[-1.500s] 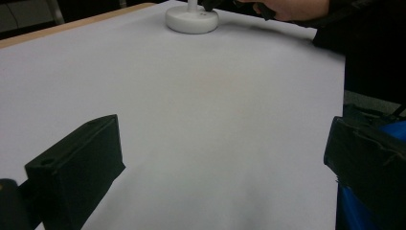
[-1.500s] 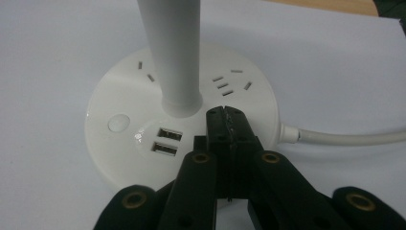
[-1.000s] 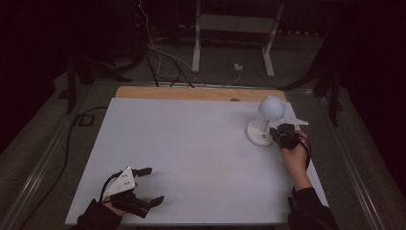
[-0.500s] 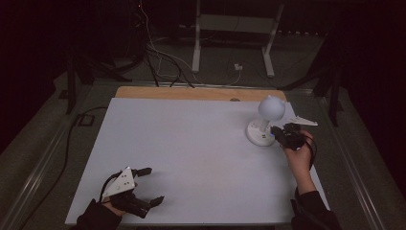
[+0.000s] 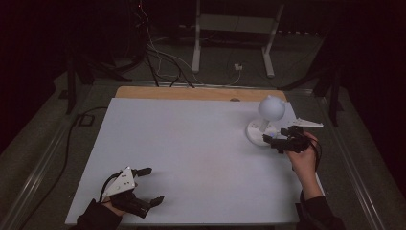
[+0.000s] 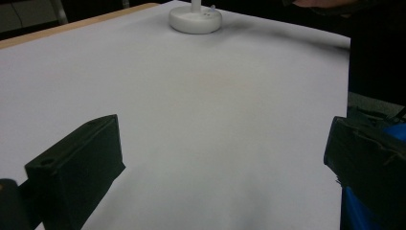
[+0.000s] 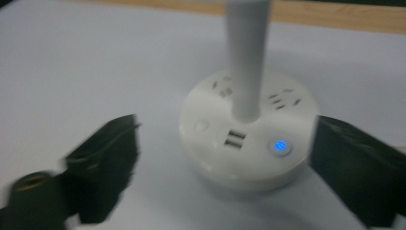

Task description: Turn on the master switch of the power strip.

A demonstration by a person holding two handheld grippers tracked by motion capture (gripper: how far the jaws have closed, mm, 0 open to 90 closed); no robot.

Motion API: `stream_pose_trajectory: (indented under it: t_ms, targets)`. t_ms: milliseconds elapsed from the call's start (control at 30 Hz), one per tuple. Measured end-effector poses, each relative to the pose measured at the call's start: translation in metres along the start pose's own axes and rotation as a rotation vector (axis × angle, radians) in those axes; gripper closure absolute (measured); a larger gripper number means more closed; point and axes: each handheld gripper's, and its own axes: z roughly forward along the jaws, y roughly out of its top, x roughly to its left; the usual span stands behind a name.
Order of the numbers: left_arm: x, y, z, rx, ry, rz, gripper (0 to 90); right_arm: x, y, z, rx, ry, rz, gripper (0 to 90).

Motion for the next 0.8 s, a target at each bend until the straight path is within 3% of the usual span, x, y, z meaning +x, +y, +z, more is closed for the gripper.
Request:
stream_pose_trajectory:
  t_ms: [67, 133, 267, 367, 433, 800]
  targets:
    - [0.0, 0.0, 0.0, -0.002, 0.0, -0.002, 0.2, 0.001, 0.0, -0.001, 0.007, 0.045, 0.004, 1.1]
    - [0.0, 0.0, 0.0, -0.003, 0.0, -0.001, 0.2, 0.005, 0.0, -0.003, 0.014, 0.033, -0.027, 0.0]
    - [0.0, 0.0, 0.0, -0.005, -0.001, -0.003, 0.2, 0.009, -0.001, -0.008, 0.005, 0.05, -0.03, 0.0]
    - [0.0, 0.0, 0.0, -0.005, -0.001, -0.003, 0.2, 0.011, -0.003, -0.014, -0.035, 0.072, -0.033, 0.0]
    - [0.0, 0.0, 0.0, -0.007, -0.002, -0.003, 0.2, 0.012, -0.004, -0.017, -0.057, 0.114, -0.029, 0.0]
    - [-0.001, 0.0, -0.001, -0.007, -0.004, -0.001, 0.2, 0.028, -0.006, -0.04, -0.078, 0.143, -0.043, 0.0]
